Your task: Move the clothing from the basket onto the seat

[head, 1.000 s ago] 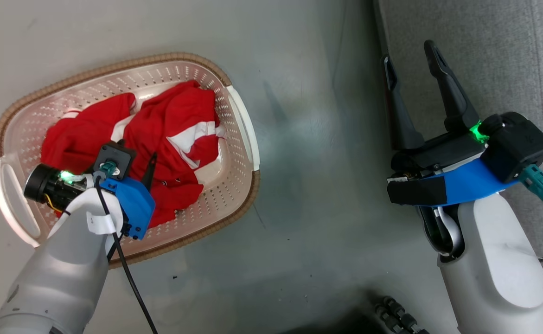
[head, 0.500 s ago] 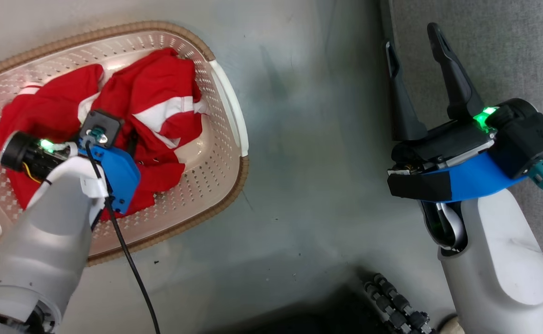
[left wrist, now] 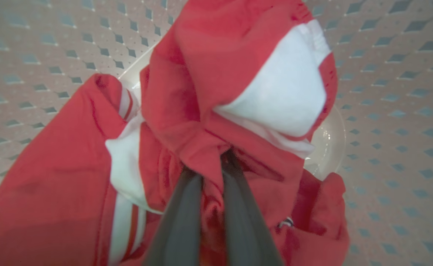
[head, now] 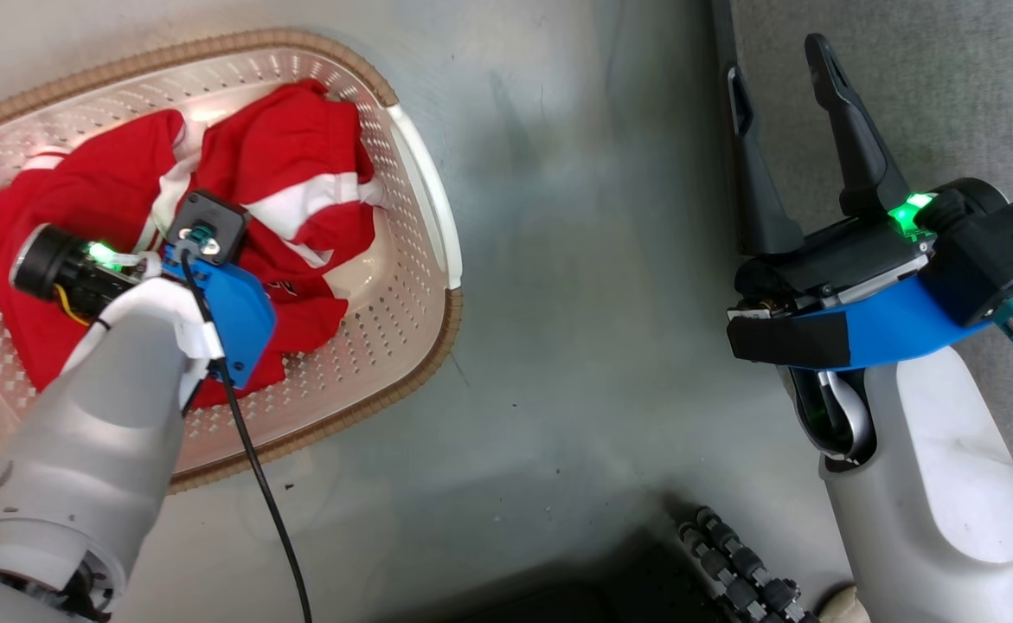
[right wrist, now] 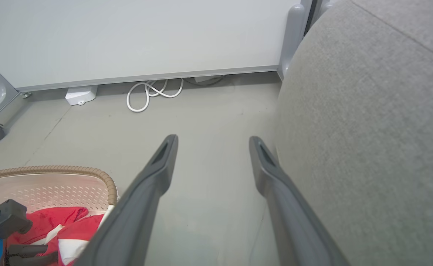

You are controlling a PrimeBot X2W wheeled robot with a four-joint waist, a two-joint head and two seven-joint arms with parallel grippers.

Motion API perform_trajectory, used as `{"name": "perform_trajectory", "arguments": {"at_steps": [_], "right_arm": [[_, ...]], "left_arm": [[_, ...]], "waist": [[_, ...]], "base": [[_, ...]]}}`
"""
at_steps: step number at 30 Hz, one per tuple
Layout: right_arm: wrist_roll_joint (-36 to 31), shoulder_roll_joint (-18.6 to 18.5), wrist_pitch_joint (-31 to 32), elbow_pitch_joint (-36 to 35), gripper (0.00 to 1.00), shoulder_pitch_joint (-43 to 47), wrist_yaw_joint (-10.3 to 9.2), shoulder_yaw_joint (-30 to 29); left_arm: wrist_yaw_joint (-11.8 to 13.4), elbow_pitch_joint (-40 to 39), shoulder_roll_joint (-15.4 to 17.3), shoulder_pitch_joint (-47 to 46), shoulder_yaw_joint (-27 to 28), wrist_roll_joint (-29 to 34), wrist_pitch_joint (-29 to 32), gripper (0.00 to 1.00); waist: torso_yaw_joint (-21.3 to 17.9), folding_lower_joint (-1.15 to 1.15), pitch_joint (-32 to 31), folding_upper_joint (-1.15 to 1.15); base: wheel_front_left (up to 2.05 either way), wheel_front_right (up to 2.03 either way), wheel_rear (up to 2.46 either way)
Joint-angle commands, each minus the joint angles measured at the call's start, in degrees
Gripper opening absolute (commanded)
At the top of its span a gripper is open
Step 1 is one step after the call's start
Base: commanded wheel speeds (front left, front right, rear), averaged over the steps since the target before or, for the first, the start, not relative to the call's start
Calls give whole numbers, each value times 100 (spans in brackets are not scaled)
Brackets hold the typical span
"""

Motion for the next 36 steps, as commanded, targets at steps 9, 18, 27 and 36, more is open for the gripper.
{"name": "perform_trajectory", "arguments": {"at_steps": [9,18,27,36], "right_arm": [[-71,-18,-20,144,100,94,3,-99],[-225,-19,-20,331,100,345,2,-242],[-414,-20,-20,538,100,695,2,-401],[-495,-28,-20,707,100,1103,3,-504]], "left_arm": [[-6,-165,-246,250,-55,-486,-296,0],[-6,-800,-465,644,-311,-852,-444,0],[-6,-1879,-463,1242,-83,-769,-449,0],[-6,-2903,-417,1873,550,-389,-449,0]], "waist": [[178,0,-492,0],[528,0,-1215,0],[880,0,-2131,0],[1147,0,-3020,0]], "base": [[0,0,0],[0,0,0],[0,0,0],[0,0,0]]}}
